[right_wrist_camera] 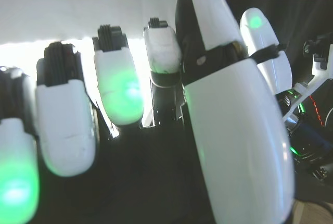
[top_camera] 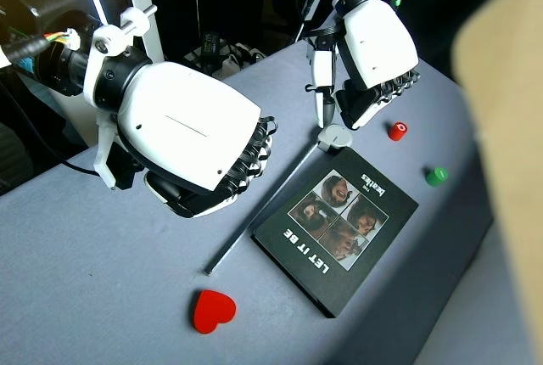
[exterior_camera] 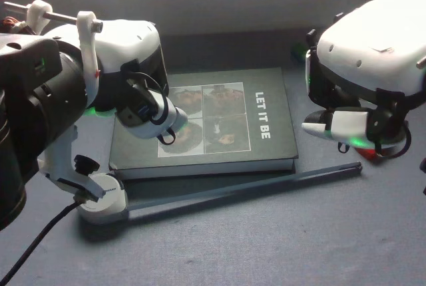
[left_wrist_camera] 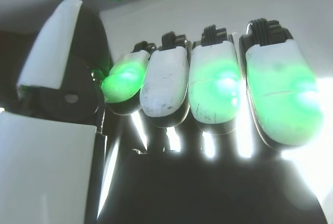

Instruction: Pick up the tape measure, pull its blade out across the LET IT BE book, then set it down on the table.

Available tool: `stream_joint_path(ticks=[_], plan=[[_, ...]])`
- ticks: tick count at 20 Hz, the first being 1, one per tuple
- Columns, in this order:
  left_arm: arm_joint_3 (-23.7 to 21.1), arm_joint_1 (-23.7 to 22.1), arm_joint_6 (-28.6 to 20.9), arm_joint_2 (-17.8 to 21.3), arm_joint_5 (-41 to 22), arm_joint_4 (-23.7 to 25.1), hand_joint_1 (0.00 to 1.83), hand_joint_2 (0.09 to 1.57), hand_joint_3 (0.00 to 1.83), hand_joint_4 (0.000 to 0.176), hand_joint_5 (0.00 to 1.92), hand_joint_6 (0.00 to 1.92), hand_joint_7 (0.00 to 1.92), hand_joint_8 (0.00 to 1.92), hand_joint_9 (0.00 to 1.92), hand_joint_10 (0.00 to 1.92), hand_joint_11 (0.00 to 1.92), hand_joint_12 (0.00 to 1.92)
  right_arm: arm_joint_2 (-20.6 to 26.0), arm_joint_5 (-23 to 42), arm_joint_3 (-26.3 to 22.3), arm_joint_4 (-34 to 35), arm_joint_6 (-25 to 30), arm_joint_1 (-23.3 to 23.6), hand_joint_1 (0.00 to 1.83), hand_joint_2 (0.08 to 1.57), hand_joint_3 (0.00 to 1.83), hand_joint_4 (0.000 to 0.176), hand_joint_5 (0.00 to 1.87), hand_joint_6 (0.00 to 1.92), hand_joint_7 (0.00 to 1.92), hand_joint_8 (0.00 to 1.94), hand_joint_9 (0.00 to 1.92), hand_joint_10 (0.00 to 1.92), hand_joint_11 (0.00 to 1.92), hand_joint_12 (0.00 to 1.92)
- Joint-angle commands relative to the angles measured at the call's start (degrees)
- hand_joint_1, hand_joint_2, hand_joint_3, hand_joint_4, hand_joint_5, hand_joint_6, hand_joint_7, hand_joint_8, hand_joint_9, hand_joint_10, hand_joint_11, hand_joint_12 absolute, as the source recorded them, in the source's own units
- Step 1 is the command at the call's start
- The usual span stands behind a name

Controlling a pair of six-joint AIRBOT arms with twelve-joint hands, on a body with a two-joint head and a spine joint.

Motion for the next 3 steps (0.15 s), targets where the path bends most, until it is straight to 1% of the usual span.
stream_joint_path(ticks=[1,3], plan=[[0.02,-0.85,-0.02,-0.06,-0.16,3.65,0.85,1.22,0.00,0.000,1.25,1.92,1.41,1.92,1.42,1.92,1.52,1.92,0.39,0.77,-0.31,-3.21,-0.06,0.25,0.92,1.34,0.01,0.176,1.44,1.92,1.66,1.94,1.83,1.92,1.92,1.92],[-0.05,-1.27,-0.02,0.00,-0.15,3.68,0.92,1.21,0.00,0.000,1.25,1.92,1.38,1.92,1.40,1.92,1.54,1.92,0.46,0.14,-0.31,-3.24,-0.06,0.18,0.92,1.37,0.02,0.176,1.45,1.92,1.68,1.94,1.84,1.92,1.92,1.92]])
